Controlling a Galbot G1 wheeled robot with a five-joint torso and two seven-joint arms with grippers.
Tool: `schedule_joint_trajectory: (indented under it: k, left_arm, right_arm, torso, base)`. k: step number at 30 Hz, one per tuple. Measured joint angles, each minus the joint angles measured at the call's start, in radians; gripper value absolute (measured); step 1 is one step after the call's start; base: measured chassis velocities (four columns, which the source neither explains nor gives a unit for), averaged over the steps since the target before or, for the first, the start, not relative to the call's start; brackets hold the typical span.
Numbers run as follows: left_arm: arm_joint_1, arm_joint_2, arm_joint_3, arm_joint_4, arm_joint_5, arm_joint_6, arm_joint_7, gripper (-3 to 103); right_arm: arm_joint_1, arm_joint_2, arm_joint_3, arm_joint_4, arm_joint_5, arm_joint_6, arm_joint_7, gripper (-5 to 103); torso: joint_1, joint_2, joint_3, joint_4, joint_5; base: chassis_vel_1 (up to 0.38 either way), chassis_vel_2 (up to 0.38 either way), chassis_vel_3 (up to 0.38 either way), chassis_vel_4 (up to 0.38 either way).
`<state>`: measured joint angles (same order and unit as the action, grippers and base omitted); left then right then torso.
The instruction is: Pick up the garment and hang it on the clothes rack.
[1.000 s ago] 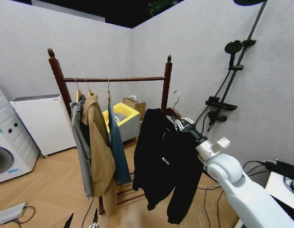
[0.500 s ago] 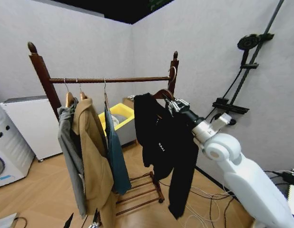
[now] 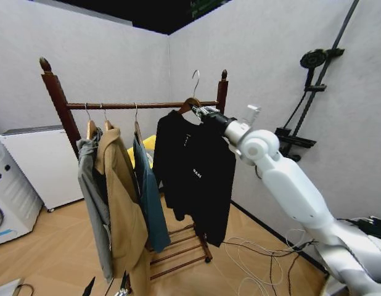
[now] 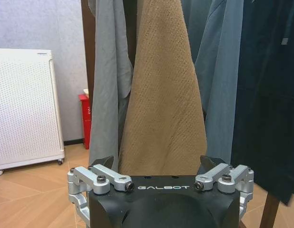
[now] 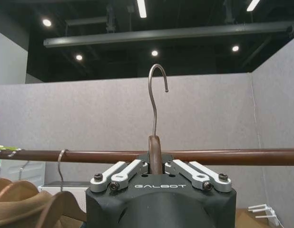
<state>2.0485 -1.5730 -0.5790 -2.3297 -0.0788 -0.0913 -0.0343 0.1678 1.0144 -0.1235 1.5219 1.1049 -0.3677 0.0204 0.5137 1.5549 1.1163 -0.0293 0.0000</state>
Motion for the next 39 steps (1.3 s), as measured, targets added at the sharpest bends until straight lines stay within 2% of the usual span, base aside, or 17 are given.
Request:
schedule_joint_trajectory:
  k: [3, 4, 7, 8, 9, 13, 19, 29, 31, 32, 36, 38, 39]
  left_arm:
    - [0.000, 0.000, 0.000, 0.000, 0.000, 0.000, 0.000, 100]
    - [0.000, 0.000, 0.000, 0.000, 0.000, 0.000, 0.000, 100]
    - [0.000, 0.000, 0.000, 0.000, 0.000, 0.000, 0.000, 100]
    - [0.000, 0.000, 0.000, 0.000, 0.000, 0.000, 0.000, 100]
    - [0.000, 0.000, 0.000, 0.000, 0.000, 0.000, 0.000, 100]
    - [0.000, 0.000, 0.000, 0.000, 0.000, 0.000, 0.000, 100]
    - [0.000, 0.000, 0.000, 0.000, 0.000, 0.000, 0.000, 100]
    - [0.000, 0.000, 0.000, 0.000, 0.000, 0.000, 0.000, 100]
    - [0.000, 0.000, 0.000, 0.000, 0.000, 0.000, 0.000, 100]
    - [0.000, 0.000, 0.000, 0.000, 0.000, 0.000, 0.000, 100]
    - [0.000, 0.000, 0.000, 0.000, 0.000, 0.000, 0.000, 100]
    - [0.000, 0.000, 0.000, 0.000, 0.000, 0.000, 0.000, 100]
    - [0.000, 0.000, 0.000, 0.000, 0.000, 0.000, 0.000, 100]
  right_arm:
    - [0.078, 0.088, -0.068, -0.152, -0.036, 0.003, -0.046, 10]
    - [0.078, 0.088, -0.068, -0.152, -0.036, 0.003, -0.046, 10]
    - [0.118, 0.161, -0.108, -0.258, -0.049, 0.004, -0.075, 10]
    - [0.118, 0.161, -0.108, -0.258, -0.049, 0.004, -0.075, 10]
    - [0.129, 0.202, -0.121, -0.319, -0.059, -0.003, -0.078, 10]
    - [0.118, 0.213, -0.119, -0.337, -0.074, -0.013, -0.077, 10]
    - [0.069, 0.190, -0.098, -0.307, -0.084, -0.018, -0.052, 10]
    - [0.001, 0.090, -0.055, -0.217, -0.076, -0.033, -0.034, 9]
    - [-0.019, 0.063, -0.038, -0.184, -0.076, -0.042, -0.024, 19]
    - [-0.019, 0.063, -0.038, -0.184, -0.076, -0.042, -0.024, 19]
    - [-0.080, 0.002, 0.004, -0.113, -0.091, -0.056, 0.012, 41]
    - [-0.102, -0.015, 0.020, -0.091, -0.095, -0.053, 0.013, 41]
    - [-0.114, -0.023, 0.027, -0.081, -0.098, -0.050, 0.013, 46]
  torso:
    - [0.000, 0.000, 0.000, 0.0003, 0.0000]
    - [0.000, 0.000, 0.000, 0.0003, 0.0000]
    - [0.000, 0.000, 0.000, 0.0006, -0.0006]
    - [0.000, 0.000, 0.000, 0.0006, -0.0006]
    - [0.000, 0.000, 0.000, 0.0011, -0.0006]
    - [0.000, 0.000, 0.000, 0.0000, -0.0002]
    - [0.000, 0.000, 0.000, 0.0001, 0.0003]
    - [0.000, 0.000, 0.000, 0.0003, 0.0002]
    - [-0.001, 0.000, 0.000, 0.0002, 0.0001]
    - [-0.001, 0.000, 0.000, 0.0002, 0.0001]
    - [-0.001, 0.000, 0.000, 0.0005, 0.0000]
    - [-0.001, 0.000, 0.000, 0.0007, -0.0002]
    - [-0.001, 0.000, 0.000, 0.0007, -0.0001]
  base:
    - [0.000, 0.000, 0.000, 0.000]
    - [0.000, 0.000, 0.000, 0.000]
    - [0.000, 0.000, 0.000, 0.000]
    - [0.000, 0.000, 0.000, 0.000]
    - [0.000, 0.000, 0.000, 0.000]
    - [0.000, 0.000, 0.000, 0.000]
    - [0.000, 0.000, 0.000, 0.000]
    - [0.000, 0.000, 0.000, 0.000]
    - [0.000, 0.000, 0.000, 0.000]
    - [0.000, 0.000, 0.000, 0.000]
    - [0.000, 0.000, 0.000, 0.000]
    - [0.000, 0.000, 0.000, 0.000]
    - [0.000, 0.000, 0.000, 0.000]
